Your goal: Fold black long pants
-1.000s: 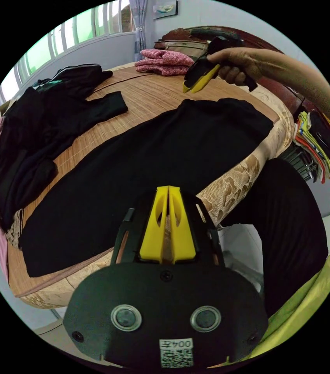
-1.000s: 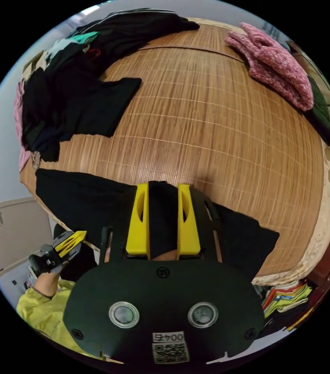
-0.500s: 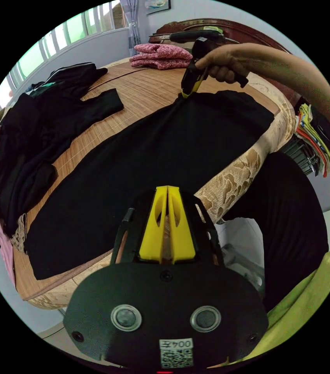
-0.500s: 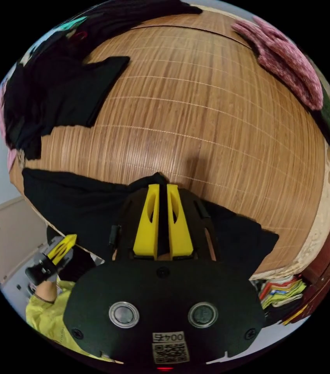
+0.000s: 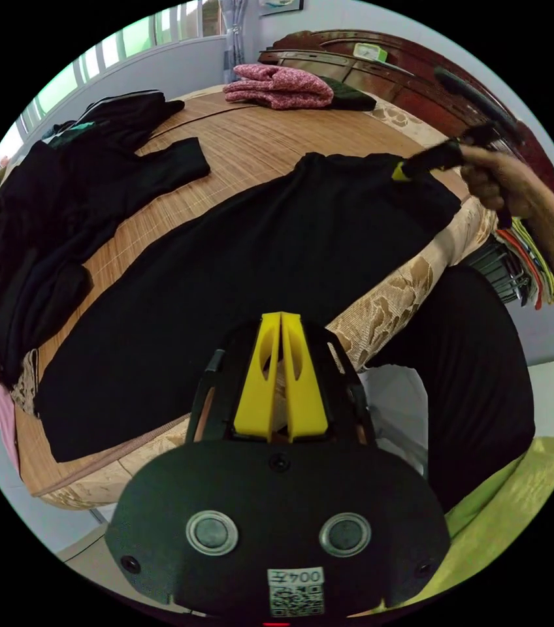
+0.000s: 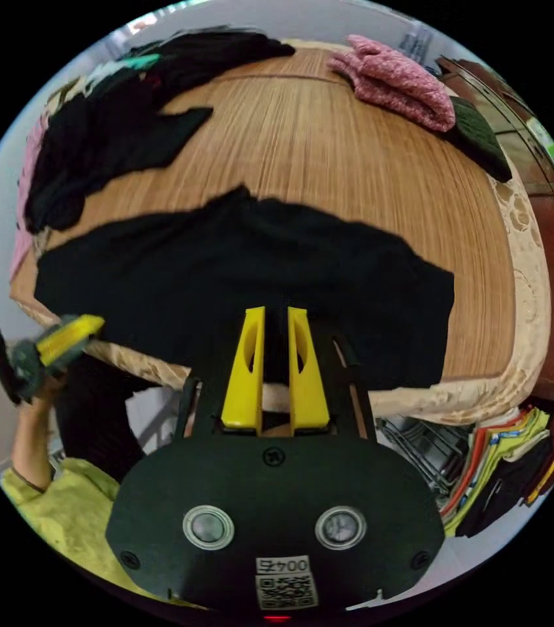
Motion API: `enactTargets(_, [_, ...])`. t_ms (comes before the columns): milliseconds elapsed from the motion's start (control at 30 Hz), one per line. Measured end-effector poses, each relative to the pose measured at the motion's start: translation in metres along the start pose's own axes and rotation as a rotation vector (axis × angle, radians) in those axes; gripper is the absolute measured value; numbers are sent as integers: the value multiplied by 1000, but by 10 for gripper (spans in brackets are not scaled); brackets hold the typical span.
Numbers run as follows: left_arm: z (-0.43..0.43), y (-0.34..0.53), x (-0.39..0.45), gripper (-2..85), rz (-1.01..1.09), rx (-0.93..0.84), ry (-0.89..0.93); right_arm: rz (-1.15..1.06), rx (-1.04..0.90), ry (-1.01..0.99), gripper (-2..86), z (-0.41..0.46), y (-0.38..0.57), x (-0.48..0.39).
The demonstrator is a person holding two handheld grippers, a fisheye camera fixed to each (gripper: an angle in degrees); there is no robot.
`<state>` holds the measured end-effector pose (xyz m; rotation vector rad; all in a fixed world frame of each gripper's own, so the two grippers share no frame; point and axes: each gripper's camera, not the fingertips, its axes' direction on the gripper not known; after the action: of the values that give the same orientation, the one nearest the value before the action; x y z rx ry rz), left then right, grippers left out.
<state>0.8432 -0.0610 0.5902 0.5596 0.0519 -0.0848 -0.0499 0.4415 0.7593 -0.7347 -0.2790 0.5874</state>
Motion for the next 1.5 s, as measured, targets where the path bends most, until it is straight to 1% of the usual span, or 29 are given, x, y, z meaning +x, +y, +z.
enactTargets(33, [-11,1,-3,3,-17,23,-7,-13,-47,19,59,15,14,-6])
enactTargets(67, [-18,3,-4,3,-25,38,-22,-5,41,46,56,15,28,-9])
enactTargets(167, [-40,11,-13,5,-37,47,-225,20,65,65,52,17,44,-12])
enactTargets(233, [-35,14,-28,9,-30,-9,-377,-5,40,101,51,17,49,-15])
enactTargets(300, [-20,17,-44,14,-36,-69,-409,-47,21,162,50,19,56,-22])
enactTargets(367, [3,23,-57,20,-35,-164,-326,-103,3,231,44,21,67,-29])
enactTargets(400, [5,32,-61,24,-51,-107,-293,-109,0,239,42,22,70,-29])
enactTargets(500, [12,49,-63,28,-67,-59,-290,-106,5,241,36,23,86,-23])
enactTargets(567, [17,57,-64,28,-58,-45,-289,-101,40,230,32,24,103,-16])
enactTargets(700, [25,72,-83,28,-70,-44,-216,-111,90,226,33,24,131,-3])
enactTargets(800, [25,91,-97,25,-80,-8,-207,16,126,142,39,14,154,20])
enactTargets(833, [20,103,-108,24,-138,8,-237,63,174,95,41,8,167,27])
enactTargets(900, [9,124,-126,23,-198,49,-265,82,234,-19,47,1,188,34])
enactTargets(967, [4,148,-153,21,-250,80,-316,96,278,-180,62,0,210,41])
enactTargets(1033, [7,179,-203,19,-362,82,-363,104,280,-225,76,6,221,45])
enactTargets(1100, [15,201,-242,18,-435,69,-352,110,233,-202,82,17,228,48])
enactTargets(1133, [25,215,-265,17,-477,38,-349,108,180,-172,80,28,233,50])
enactTargets(1200, [47,235,-294,17,-515,-41,-336,77,193,-115,73,33,244,53])
enactTargets(1233, [50,251,-305,17,-519,27,-276,68,184,-102,70,34,250,57])
enactTargets(1300, [57,269,-321,17,-591,63,-180,72,162,-106,67,35,257,66])
enactTargets(1333, [63,275,-325,17,-600,72,-165,72,154,-108,67,36,262,72])
enactTargets(1500, [88,281,-325,16,-542,43,-224,82,162,-102,65,41,287,92])
